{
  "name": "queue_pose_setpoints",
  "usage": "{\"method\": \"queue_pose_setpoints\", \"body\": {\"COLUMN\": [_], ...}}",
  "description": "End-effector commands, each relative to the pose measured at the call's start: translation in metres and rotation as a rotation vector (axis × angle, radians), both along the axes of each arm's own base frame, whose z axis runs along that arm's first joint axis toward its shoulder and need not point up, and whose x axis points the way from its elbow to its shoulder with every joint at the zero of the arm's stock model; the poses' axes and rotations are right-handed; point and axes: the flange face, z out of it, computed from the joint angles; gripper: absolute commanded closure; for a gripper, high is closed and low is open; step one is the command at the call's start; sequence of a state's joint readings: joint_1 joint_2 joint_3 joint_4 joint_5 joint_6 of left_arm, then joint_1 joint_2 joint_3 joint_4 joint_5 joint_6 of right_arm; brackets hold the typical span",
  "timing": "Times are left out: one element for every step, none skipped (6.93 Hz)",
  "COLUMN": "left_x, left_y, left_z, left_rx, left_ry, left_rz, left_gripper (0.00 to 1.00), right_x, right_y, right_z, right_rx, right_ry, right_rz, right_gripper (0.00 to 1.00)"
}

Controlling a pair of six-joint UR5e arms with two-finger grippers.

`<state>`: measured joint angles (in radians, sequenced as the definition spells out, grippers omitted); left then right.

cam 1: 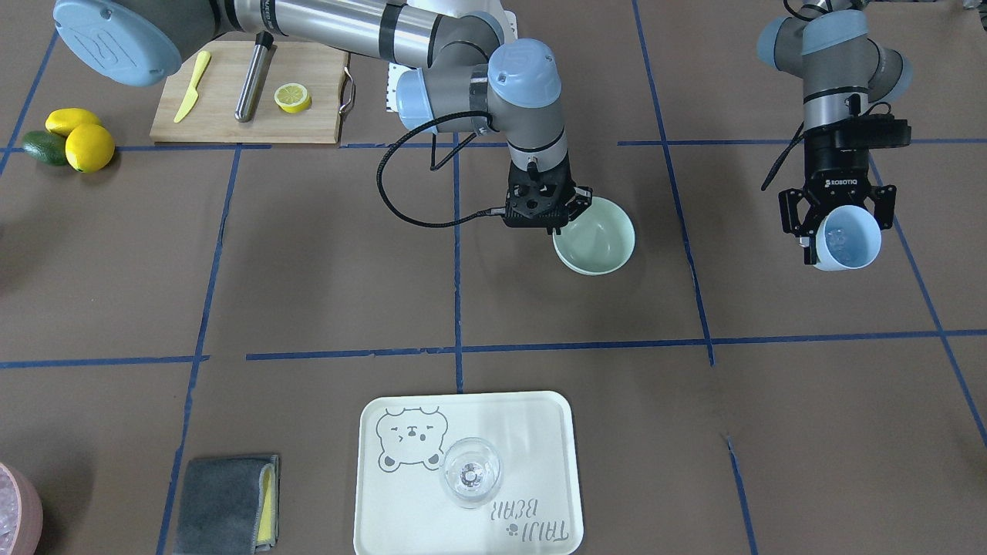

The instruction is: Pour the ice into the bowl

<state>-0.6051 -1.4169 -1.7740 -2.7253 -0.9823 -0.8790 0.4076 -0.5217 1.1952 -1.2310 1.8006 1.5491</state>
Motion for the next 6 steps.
{"method": "queue_pose_setpoints", "body": {"left_x": [0.006, 0.008, 0.004, 0.003, 0.014, 0.030], "left_y": [0.003, 0.002, 0.002, 0.003, 0.011, 0.026], "left_z": [-0.010, -0.017, -0.016, -0.020, -0.019, -0.022], "left_rx": [0.007, 0.015, 0.017, 0.033, 0.039, 0.068], "left_ry": [0.029, 0.034, 0.030, 0.026, 0.019, 0.018], "left_rz": [0.035, 0.031, 0.020, -0.019, -0.023, -0.064], "left_gripper": [1.00, 1.00, 1.00, 1.00, 1.00, 1.00], "right_x": [0.009, 0.035, 0.070, 0.102, 0.128, 0.157], "right_y": [-0.016, -0.031, -0.051, -0.062, -0.054, -0.048], "right_z": [-0.001, -0.021, -0.031, -0.024, 0.003, 0.033], "right_rx": [0.004, 0.015, 0.002, -0.036, -0.029, -0.029], "right_ry": [-0.011, -0.046, -0.075, -0.081, -0.087, -0.087], "right_rz": [0.035, 0.056, 0.057, 0.030, 0.032, 0.040], "right_gripper": [0.00, 0.00, 0.00, 0.00, 0.00, 0.00]}}
